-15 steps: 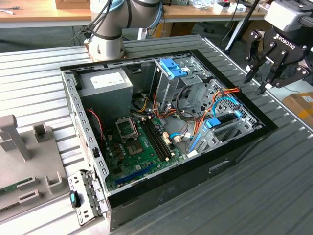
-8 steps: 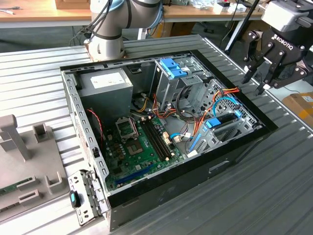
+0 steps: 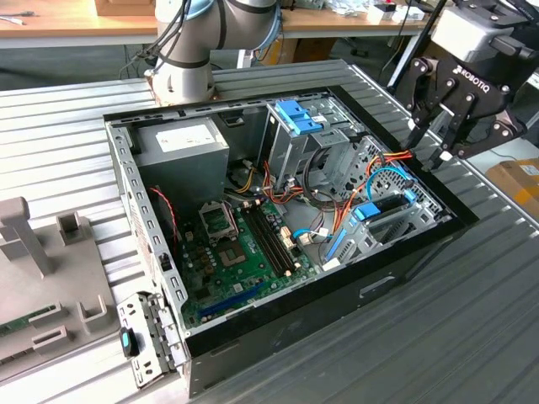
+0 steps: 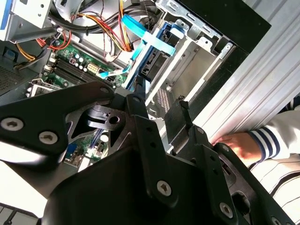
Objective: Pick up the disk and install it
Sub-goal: 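Pick up the disk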
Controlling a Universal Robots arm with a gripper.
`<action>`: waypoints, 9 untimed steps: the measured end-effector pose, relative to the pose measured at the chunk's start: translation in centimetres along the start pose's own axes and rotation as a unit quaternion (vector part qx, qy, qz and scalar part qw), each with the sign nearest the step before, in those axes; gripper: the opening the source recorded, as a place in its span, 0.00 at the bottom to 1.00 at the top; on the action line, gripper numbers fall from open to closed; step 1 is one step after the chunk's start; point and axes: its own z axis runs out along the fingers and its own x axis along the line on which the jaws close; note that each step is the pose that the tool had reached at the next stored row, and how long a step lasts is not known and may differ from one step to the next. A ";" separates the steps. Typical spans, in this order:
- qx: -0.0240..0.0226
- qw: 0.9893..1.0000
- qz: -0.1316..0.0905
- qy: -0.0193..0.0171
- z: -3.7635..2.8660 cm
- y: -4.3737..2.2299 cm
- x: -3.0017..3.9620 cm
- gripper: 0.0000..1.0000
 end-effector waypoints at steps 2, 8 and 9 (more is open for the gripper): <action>0.000 1.000 0.000 0.000 -0.01 0.02 0.00 0.44; 0.000 1.000 0.000 0.000 -0.02 0.52 -0.01 0.44; 0.000 1.000 0.000 0.000 -0.02 0.53 -0.01 0.44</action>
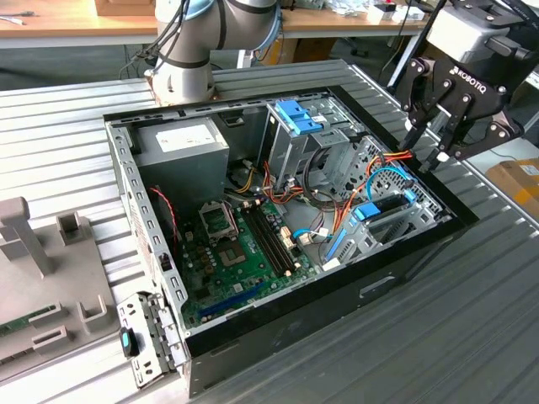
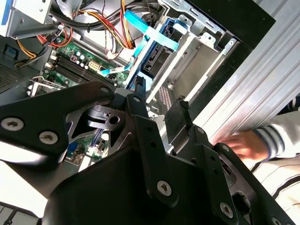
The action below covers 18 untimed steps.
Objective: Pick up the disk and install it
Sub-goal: 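Pick up the disk, then insert the disk into the insertion slot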
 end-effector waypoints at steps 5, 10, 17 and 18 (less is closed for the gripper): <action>0.000 1.000 0.000 0.000 -0.01 0.16 0.00 0.44; 0.000 1.000 0.000 0.000 -0.01 0.21 0.00 0.44; 0.000 0.999 -0.045 -0.002 0.02 0.02 -0.03 0.44; 0.000 0.998 -0.065 -0.003 0.04 0.02 -0.03 0.44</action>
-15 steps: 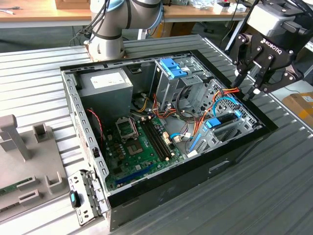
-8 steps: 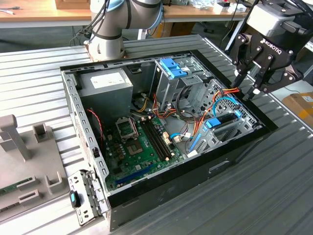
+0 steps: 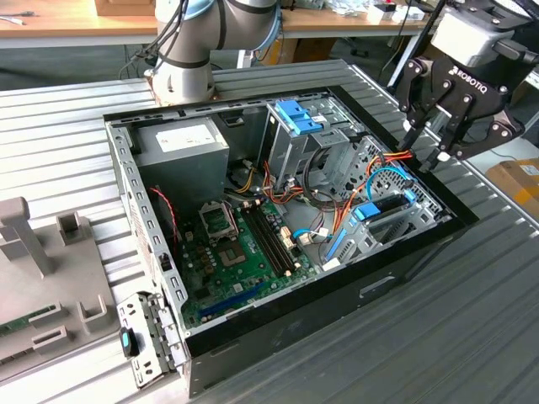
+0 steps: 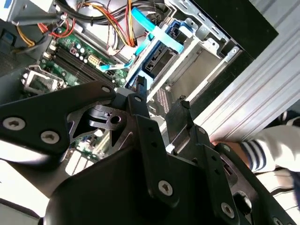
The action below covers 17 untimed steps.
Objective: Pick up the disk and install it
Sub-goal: 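Insert the disk into the insertion slot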
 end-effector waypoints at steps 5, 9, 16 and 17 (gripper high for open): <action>0.000 0.998 -0.065 -0.003 0.04 -0.75 -0.10 0.44; 0.000 0.997 -0.080 -0.003 0.11 -1.88 -0.78 0.44; -0.001 0.995 -0.100 -0.004 0.21 -2.40 -0.96 0.44; -0.004 0.995 -0.101 -0.005 0.31 -2.85 -0.91 0.44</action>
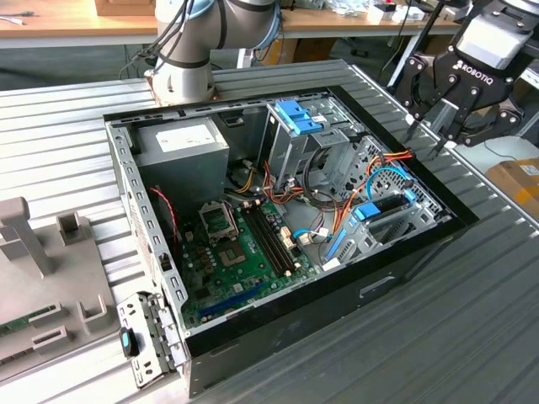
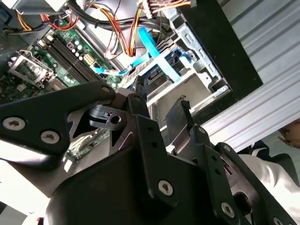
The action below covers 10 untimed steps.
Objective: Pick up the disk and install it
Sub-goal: 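Insert the disk into the insertion slot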
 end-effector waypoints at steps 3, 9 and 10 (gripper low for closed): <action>-0.007 1.000 -0.010 0.000 0.42 -1.03 0.38 0.44; -0.009 1.000 -0.027 -0.001 1.74 -3.99 1.42 0.44; -0.010 0.999 -0.034 0.000 2.12 -4.11 1.41 0.44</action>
